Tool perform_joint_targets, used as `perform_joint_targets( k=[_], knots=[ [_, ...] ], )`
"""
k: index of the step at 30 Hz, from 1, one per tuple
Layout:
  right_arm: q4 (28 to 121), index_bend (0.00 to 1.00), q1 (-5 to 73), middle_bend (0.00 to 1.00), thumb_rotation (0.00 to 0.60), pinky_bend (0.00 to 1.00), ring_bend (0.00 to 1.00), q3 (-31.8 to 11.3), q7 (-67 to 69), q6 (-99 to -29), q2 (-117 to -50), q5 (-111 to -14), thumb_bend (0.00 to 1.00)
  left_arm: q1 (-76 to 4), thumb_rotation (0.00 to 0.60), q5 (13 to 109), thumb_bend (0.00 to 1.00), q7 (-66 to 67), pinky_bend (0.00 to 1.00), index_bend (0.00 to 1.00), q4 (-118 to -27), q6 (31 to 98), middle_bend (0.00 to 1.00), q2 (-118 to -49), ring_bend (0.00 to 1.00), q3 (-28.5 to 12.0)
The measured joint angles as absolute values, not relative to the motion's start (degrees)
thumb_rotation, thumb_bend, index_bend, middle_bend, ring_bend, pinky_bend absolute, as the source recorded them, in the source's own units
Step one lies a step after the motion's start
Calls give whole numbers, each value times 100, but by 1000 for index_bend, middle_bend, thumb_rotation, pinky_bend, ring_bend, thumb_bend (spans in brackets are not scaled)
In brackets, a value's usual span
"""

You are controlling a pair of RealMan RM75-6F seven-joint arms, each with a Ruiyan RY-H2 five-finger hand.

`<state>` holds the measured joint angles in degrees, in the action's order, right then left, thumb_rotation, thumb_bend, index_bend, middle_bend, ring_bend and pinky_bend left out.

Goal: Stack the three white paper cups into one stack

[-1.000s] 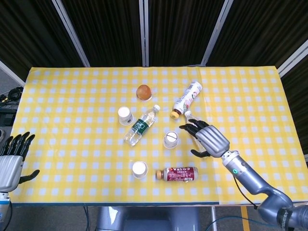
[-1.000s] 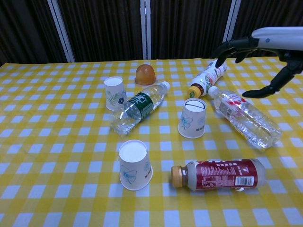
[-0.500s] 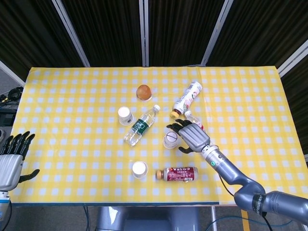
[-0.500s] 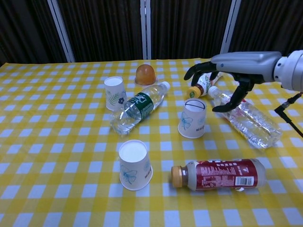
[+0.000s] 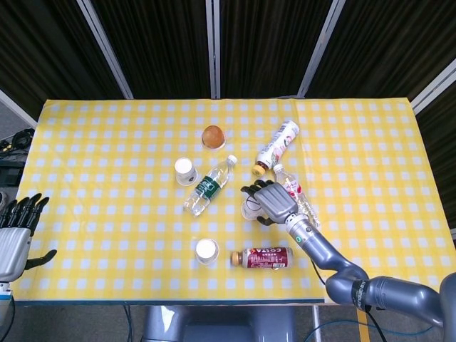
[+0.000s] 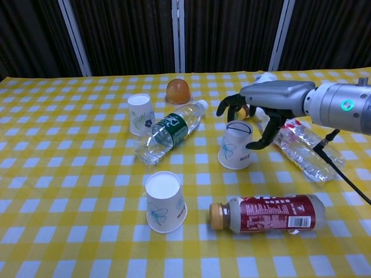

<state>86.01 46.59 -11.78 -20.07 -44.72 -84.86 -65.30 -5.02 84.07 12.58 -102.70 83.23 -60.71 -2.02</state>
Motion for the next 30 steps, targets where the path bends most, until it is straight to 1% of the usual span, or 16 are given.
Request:
perform_joint_targets(
  k=[3,4,9,14,18,23,26,30],
  knots=[
    [8450,327,4675,399,600,434,333,-1124,-2067,-4562,-8595,-6559,196,-509,600,8384,0,1236,0,0,-10265,8310,0,-6065,0,-205],
    [8395,336,4676,408,600,444,344,-1105,-2071,-4613,-8637,-6579,198,-511,600,8377,0,1230,0,0,-10260,8305,0,-6063,0,-206],
    [8337,340,4657,424,600,448,354,-1042,-1976,-4772,-8672,-6748,202,-527,600,8365,0,1225,0,0,-10254,8280,0,-6063,0,-200],
    [8557,344,4624,432,600,448,355,-1038,-1840,-4914,-8533,-6942,202,-537,600,8347,0,1229,0,0,-10253,8261,0,-6065,0,-194],
    [9050,345,4585,433,600,448,354,-1069,-1673,-5070,-8259,-7213,203,-544,600,8349,0,1239,0,0,-10261,8250,0,-6069,0,-185],
    [9957,345,4552,433,600,448,354,-1097,-1428,-5195,-7744,-7622,202,-543,600,8376,0,1253,0,0,-10279,8259,0,-6070,0,-165],
    [10487,345,4569,433,600,448,355,-1050,-1377,-5165,-7462,-7874,202,-537,600,8393,0,1248,0,0,-10296,8264,0,-6063,0,-145],
    [10904,345,4641,433,600,448,355,-948,-1558,-5050,-7357,-8022,202,-534,600,8394,0,1227,0,0,-10300,8269,0,-6049,0,-141]
  ],
)
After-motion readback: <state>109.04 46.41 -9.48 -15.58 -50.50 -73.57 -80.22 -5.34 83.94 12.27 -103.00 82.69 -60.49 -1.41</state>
